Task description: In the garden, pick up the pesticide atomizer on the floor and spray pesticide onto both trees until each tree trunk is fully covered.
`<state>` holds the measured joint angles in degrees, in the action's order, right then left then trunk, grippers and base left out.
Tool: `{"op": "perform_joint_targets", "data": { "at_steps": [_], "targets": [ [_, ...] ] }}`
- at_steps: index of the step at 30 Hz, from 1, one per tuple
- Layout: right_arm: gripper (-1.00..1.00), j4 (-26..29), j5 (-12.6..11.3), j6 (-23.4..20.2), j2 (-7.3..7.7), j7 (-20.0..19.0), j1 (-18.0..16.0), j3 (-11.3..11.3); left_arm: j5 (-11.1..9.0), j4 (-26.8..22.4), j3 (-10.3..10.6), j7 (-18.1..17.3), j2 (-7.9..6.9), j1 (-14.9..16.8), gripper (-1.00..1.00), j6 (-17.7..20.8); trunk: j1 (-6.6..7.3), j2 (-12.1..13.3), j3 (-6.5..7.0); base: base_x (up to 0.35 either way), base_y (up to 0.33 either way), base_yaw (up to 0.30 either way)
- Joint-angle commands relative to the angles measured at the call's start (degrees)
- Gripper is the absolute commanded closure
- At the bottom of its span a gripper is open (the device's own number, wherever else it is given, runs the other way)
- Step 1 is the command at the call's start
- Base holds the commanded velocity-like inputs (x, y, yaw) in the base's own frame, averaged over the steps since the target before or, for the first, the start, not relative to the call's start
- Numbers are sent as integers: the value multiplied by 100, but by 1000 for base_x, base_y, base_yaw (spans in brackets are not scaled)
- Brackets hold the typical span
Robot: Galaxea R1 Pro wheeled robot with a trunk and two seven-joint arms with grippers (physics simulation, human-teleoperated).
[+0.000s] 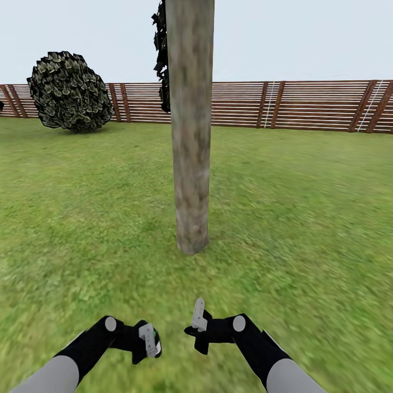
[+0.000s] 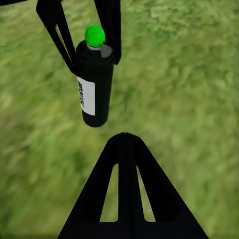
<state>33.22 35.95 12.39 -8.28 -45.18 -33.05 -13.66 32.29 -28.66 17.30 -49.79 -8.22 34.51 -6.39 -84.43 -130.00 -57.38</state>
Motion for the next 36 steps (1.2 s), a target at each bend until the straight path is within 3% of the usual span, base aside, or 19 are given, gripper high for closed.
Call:
{"op": "perform_joint_targets", "data": {
  "at_steps": [1,2,3,5,9,12,15,17,19,21,23,24,27,30,33,36],
  "targets": [
    [100,0,0,0,1,0,0,1,-16,-6,-2,3,-116,-9,100,4,0,0,0,0,0,0],
    [100,0,0,0,1,0,0,2,-14,-7,-3,3,-176,-12,100,6,0,0,0,0,0,0],
    [-100,0,0,0,1,0,0,3,-10,-7,-5,4,-376,-17,100,7,0,0,0,0,0,0],
    [-100,0,0,0,9,0,0,5,-18,1,-16,7,-721,-25,100,-3,0,0,0,0,0,0],
    [-100,-15,-10,0,18,4,0,27,-53,30,-31,23,-1053,-30,100,20,0,0,0,0,0,0],
    [-100,-37,1,-5,36,32,0,44,-63,66,-65,140,-1115,-27,100,65,0,0,0,0,0,0],
    [-100,-196,2,4,188,239,0,133,-193,156,-582,759,-1090,-30,100,74,0,0,0,0,0,0],
    [-100,-330,1,2,293,749,2,426,-283,251,-970,1053,-1008,-31,100,76,0,0,0,0,0,0],
    [-100,-744,0,-5,376,1987,11,1212,-484,571,-1589,1301,-869,-32,100,71,0,0,0,0,0,0],
    [-100,-1304,3,8,404,3093,16,1814,-671,856,-2098,1645,-808,-27,100,70,0,0,0,0,0,0],
    [-100,-1565,2,20,442,3722,17,2028,-808,1002,-2440,1995,-793,-28,100,69,0,0,0,0,0,0],
    [-100,-1755,-2,78,509,4341,17,2142,-953,1191,-2832,2463,-785,-30,100,67,0,0,0,0,0,0],
    [-100,-1948,-52,306,630,5298,26,2257,-1148,1512,-3480,3377,-776,-30,100,59,0,0,0,0,0,0],
    [-100,-2002,-425,523,858,5869,97,2493,-1209,1648,-3728,3842,-756,-37,100,37,0,0,0,0,0,0],
    [-100,-2024,-1181,961,1223,6040,283,2756,-1264,1688,-3827,3988,-743,-46,100,35,0,0,0,0,0,0],
    [-100,-2029,-1519,1114,1372,6065,361,2814,-1455,1699,-3844,4006,-726,-48,100,62,0,0,0,0,0,0]
  ]
}}
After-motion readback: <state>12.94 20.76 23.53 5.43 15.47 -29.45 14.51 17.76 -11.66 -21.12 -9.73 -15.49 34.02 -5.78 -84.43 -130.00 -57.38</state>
